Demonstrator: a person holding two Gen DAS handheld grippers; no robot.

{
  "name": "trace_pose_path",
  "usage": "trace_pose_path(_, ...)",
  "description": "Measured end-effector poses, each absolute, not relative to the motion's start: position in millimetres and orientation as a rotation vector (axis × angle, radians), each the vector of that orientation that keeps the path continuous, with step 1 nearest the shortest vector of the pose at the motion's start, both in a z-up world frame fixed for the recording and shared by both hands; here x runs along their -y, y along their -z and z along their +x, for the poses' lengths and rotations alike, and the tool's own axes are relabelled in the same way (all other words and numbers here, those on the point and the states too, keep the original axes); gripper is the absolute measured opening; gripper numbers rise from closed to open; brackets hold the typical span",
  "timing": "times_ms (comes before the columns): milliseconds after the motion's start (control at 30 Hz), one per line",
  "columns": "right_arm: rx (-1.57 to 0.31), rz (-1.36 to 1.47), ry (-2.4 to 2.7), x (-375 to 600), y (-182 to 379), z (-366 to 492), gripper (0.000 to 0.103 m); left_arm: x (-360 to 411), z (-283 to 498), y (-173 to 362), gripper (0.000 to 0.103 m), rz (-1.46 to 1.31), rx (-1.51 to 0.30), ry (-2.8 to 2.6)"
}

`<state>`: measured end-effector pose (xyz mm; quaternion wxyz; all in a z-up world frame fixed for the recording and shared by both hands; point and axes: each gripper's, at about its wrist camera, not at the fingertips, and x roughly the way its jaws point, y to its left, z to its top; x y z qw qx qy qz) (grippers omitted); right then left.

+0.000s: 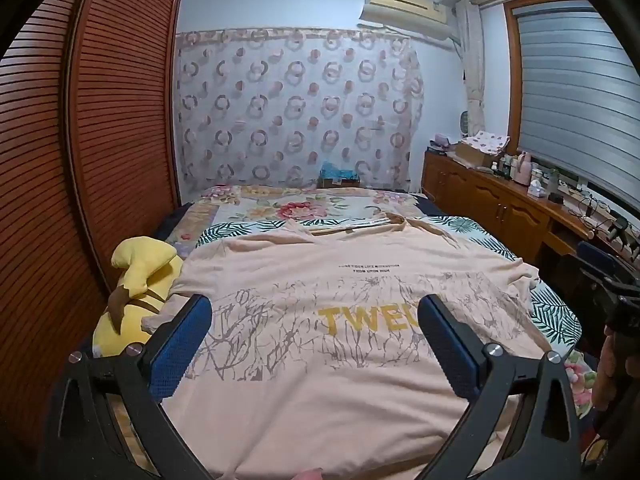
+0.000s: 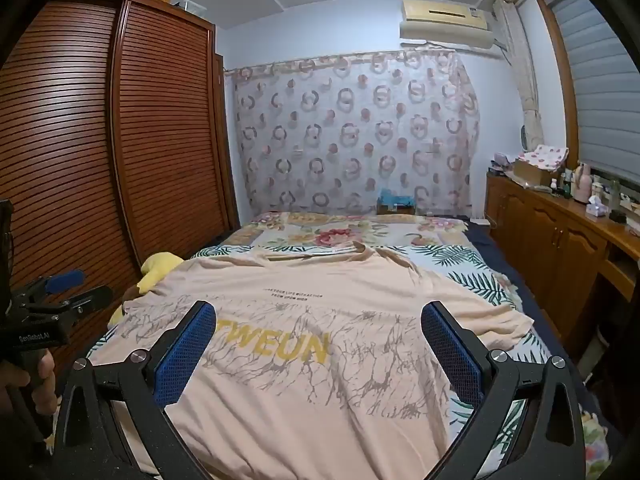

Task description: Fold small clothes

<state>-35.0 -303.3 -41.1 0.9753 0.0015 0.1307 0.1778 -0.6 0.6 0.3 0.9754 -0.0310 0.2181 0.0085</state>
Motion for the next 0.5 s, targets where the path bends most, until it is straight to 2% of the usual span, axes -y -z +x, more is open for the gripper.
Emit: trace_pose_path(500,-0.264,0.004,-0.362,303,42,-35,0.103,-11,-4,-3,0.103,-0.048,-0.429,-0.032)
